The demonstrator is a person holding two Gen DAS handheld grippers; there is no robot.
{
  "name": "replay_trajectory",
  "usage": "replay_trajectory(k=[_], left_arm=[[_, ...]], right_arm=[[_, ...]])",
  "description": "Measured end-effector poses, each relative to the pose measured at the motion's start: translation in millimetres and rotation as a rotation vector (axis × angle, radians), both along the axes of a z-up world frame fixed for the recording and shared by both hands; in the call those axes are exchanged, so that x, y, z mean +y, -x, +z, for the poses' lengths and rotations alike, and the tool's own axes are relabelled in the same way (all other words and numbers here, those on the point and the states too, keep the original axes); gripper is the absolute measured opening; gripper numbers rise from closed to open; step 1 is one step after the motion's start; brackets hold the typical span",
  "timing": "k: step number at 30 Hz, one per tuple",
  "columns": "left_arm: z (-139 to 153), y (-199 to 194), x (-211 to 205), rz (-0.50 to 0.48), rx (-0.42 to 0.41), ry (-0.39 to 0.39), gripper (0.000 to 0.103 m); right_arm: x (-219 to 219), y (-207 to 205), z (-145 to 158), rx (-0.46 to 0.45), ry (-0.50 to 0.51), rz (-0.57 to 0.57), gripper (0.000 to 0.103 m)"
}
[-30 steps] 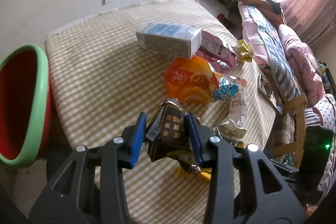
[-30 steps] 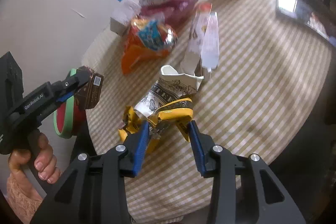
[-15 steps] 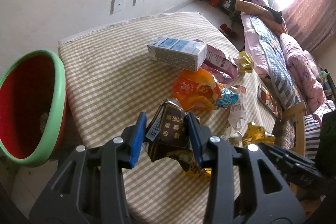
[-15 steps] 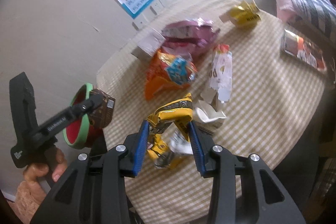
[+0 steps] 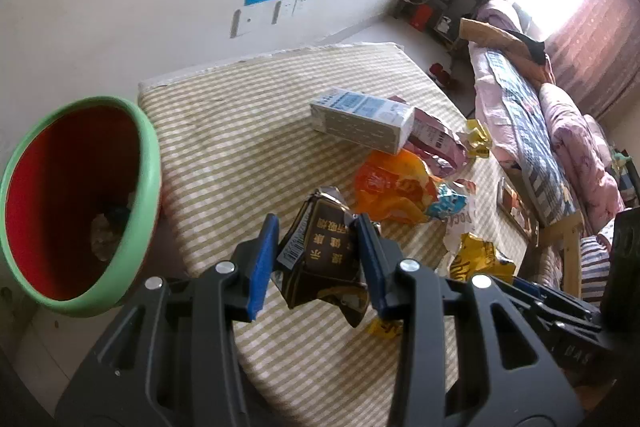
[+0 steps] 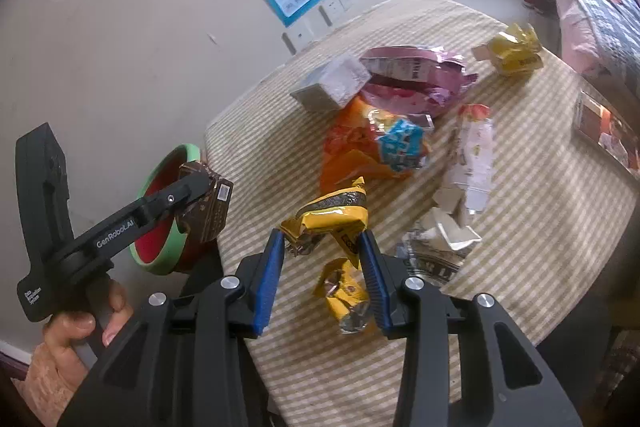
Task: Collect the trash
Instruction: 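Grasp the yellow wrapper with the right gripper while the left holds the brown wrapper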
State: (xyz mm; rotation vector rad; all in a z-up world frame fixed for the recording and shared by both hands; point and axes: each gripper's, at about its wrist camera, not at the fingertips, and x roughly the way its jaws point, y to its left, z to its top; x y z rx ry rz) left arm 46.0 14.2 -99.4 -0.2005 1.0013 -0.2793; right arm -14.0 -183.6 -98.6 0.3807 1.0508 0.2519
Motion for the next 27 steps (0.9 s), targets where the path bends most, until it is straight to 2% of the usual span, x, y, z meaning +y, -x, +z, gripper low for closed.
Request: replay_trajectory(k=[11,27], left_arm=[[3,6,29,0.065,-0.015,0.010,0.038],[-8,11,60,0.125,0.007,0.030,0.038]], right_arm=[[30,-6,1,0.004,0.027,0.073,0.038],[62,-14,-7,0.022,0.065,0.147,0.038]])
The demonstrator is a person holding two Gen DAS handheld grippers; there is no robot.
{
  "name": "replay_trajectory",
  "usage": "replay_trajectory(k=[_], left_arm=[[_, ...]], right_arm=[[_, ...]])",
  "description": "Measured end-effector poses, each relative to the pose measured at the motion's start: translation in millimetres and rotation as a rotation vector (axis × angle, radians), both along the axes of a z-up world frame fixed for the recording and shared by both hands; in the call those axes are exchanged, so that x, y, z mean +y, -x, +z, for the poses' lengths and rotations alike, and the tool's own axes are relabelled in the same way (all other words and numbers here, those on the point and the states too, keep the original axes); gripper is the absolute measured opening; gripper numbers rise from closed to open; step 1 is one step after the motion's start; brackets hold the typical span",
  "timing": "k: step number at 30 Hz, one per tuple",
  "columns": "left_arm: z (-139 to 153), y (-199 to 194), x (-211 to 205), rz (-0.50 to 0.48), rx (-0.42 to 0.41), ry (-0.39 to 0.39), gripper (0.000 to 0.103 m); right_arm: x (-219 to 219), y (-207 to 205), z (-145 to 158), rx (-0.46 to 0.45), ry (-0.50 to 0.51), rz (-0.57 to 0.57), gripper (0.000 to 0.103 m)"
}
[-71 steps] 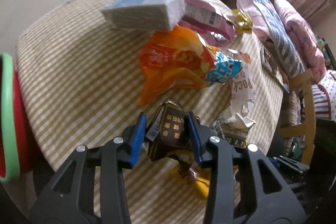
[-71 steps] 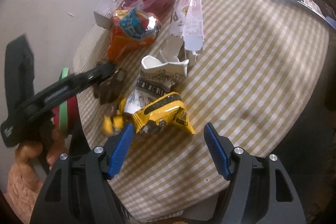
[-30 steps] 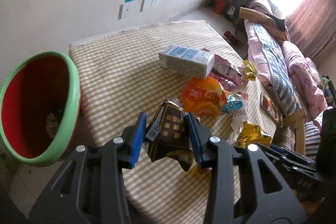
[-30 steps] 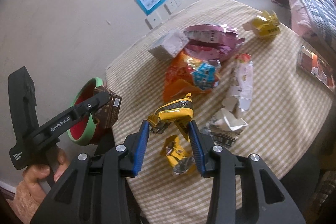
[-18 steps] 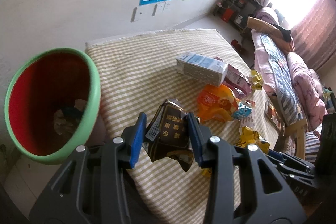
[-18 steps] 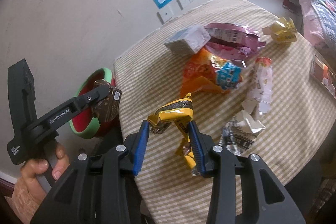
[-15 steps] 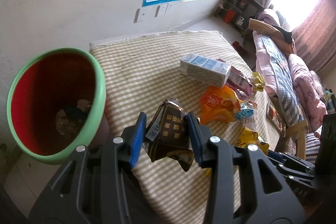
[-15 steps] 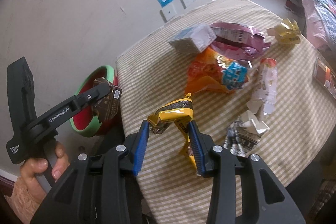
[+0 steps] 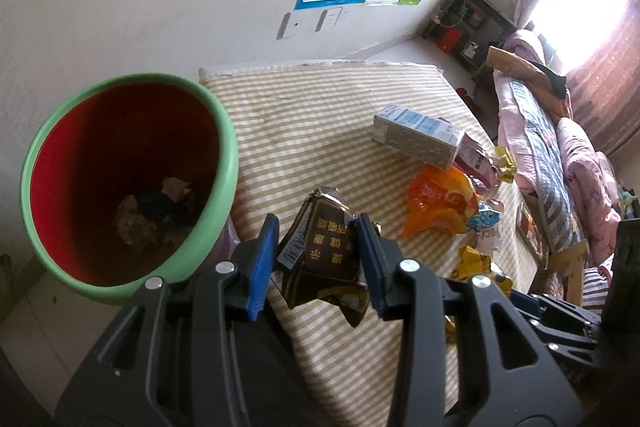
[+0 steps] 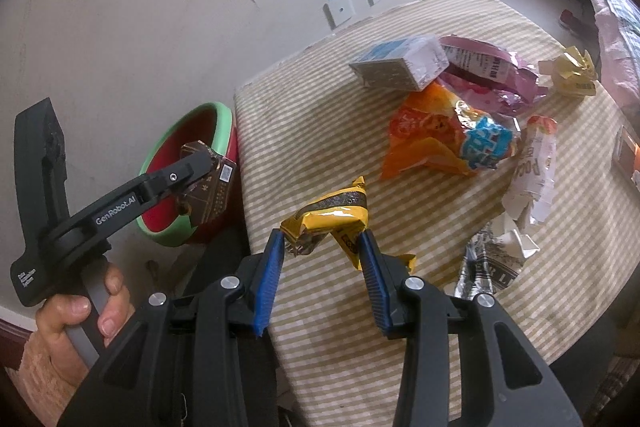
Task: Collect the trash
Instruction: 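Grasp the yellow wrapper with the right gripper while the left holds the brown wrapper, then carry both wrappers over the red bucket and open both grippers to drop them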
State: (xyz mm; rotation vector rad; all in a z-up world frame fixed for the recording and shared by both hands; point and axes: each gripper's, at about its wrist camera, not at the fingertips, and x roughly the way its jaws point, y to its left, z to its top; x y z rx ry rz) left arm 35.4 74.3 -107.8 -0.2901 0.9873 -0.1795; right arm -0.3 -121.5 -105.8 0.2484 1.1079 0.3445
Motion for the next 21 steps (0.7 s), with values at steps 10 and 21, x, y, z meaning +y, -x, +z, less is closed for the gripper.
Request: replay_trajectory(k=[10,21], left_arm=[[-4,-1,17,0.042,0.004,0.006,0.038],[-1,1,60,0.151,-0.013,-0.024,0.038]], right_arm=[[16,-11,0,0.003,-0.003,0.031,0.038],[56,-32,13,-0.038,-0.005,0.111,0.039]])
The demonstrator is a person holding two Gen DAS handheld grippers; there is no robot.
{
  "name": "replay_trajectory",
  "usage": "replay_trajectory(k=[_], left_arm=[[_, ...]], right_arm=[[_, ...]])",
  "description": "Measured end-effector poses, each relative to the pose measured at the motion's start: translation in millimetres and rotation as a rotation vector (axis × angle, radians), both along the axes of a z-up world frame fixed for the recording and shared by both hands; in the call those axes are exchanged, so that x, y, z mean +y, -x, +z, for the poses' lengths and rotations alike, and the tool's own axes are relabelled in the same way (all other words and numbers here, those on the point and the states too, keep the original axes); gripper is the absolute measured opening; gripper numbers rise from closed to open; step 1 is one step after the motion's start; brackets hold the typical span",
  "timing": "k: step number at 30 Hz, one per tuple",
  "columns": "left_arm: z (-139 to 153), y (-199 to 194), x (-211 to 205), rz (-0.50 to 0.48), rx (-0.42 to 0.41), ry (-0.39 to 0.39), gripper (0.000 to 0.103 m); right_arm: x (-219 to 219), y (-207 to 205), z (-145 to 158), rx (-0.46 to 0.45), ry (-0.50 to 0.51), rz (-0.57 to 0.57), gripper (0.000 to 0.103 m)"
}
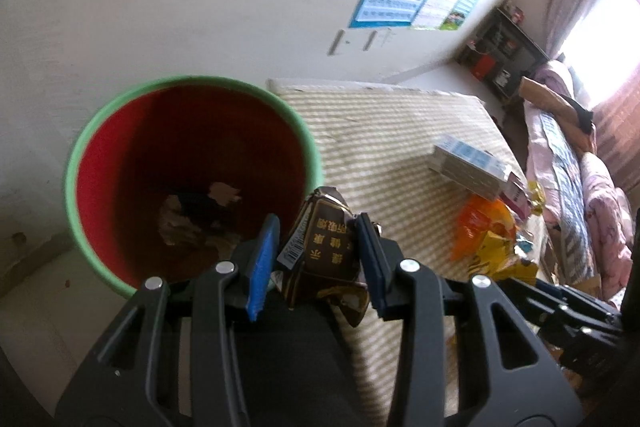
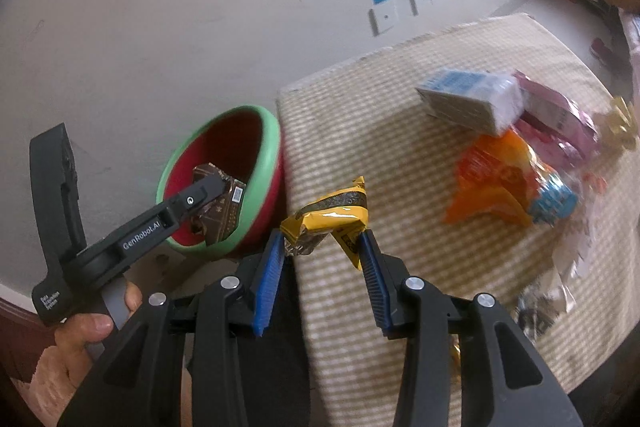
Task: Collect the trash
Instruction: 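Carry both wrappers over the red bucket and open both grippers to drop them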
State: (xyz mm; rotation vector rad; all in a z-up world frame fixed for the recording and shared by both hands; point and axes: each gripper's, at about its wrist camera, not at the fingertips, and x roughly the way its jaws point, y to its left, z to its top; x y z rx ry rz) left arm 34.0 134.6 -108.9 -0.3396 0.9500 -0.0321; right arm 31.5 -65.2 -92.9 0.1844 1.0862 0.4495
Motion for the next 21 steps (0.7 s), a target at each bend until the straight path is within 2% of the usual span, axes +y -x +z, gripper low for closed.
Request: replay_trajectory(k=[10,21], left_arm=[[0,8,57,0.131,-0.008,-0.035,0.038],[-4,12,88,0.189,0.000,-0.035,0.038]], right_arm=[[69,-21,13,-0.061,0.025,0.145,0.039],[118,-30,2,-0.049,0.044,0.243,0.039]])
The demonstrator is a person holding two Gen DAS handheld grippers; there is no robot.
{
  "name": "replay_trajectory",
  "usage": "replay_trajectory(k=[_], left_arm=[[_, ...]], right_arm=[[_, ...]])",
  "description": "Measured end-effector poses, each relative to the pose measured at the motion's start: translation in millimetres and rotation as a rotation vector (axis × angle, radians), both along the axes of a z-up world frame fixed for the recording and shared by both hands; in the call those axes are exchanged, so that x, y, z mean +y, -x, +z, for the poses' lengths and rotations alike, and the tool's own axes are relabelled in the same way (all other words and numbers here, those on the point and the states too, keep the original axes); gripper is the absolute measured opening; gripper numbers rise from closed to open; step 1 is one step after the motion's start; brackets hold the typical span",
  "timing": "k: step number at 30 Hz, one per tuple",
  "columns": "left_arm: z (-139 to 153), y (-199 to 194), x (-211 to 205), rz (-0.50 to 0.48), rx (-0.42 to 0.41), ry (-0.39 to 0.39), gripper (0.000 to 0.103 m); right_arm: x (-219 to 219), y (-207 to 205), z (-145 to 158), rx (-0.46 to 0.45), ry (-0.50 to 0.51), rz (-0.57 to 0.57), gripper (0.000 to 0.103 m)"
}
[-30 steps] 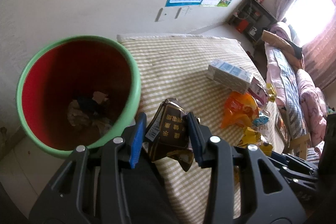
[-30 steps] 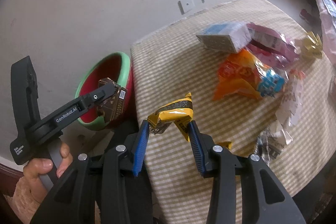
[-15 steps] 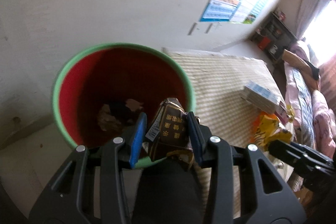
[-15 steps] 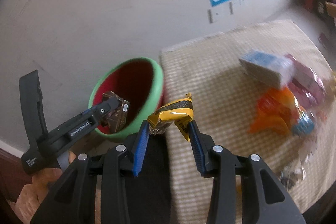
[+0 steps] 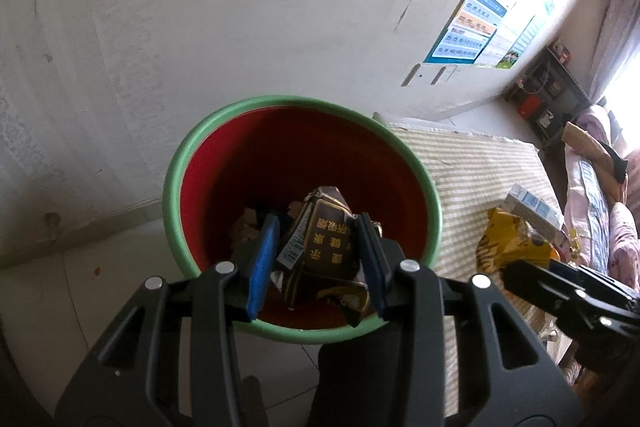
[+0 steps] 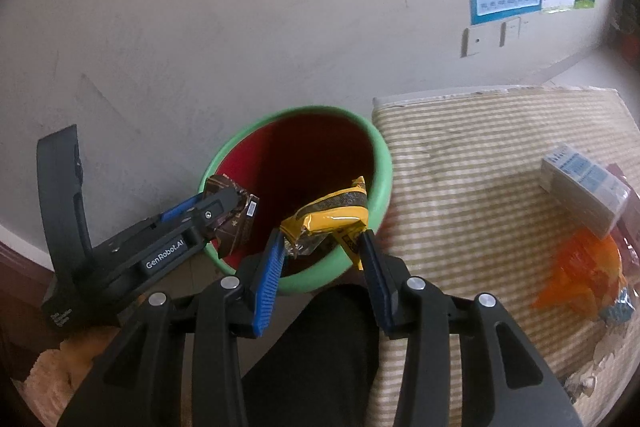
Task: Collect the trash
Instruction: 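Carry both wrappers over the red bucket and open both grippers to drop them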
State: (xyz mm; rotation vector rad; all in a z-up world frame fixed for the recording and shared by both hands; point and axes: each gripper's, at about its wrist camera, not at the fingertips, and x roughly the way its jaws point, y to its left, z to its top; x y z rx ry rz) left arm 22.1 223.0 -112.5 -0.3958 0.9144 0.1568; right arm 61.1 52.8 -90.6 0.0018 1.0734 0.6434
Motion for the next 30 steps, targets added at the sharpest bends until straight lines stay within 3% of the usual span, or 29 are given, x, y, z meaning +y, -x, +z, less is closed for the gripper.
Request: replay_trajectory(k=[13,17,20,25,30], left_arm=[[-1,-10,11,0.049,0.000,-0.001,0.038],[-6,-9,20,0.083,0.011,0.024,0.059],[-7,-8,21,0.088,0.014,0.024,0.059],[-5,-7,14,0.069,0.017,0.009,0.059],[-3,-9,-3,0.019,0.016,-0.010,0.059]], right_arm=[[24,-21,-3,0.002,-0.005,0.029,0.043],[29,-21,0,-0.017,-0.022,0.037,0.055],[27,-22,0,-0.016,-0.036,0.032,0.056],[13,-19,5,-0.008,-0.053,-0.001,0.058],[-31,-11,11,-0.031,-0.043,-0.087,0.062]])
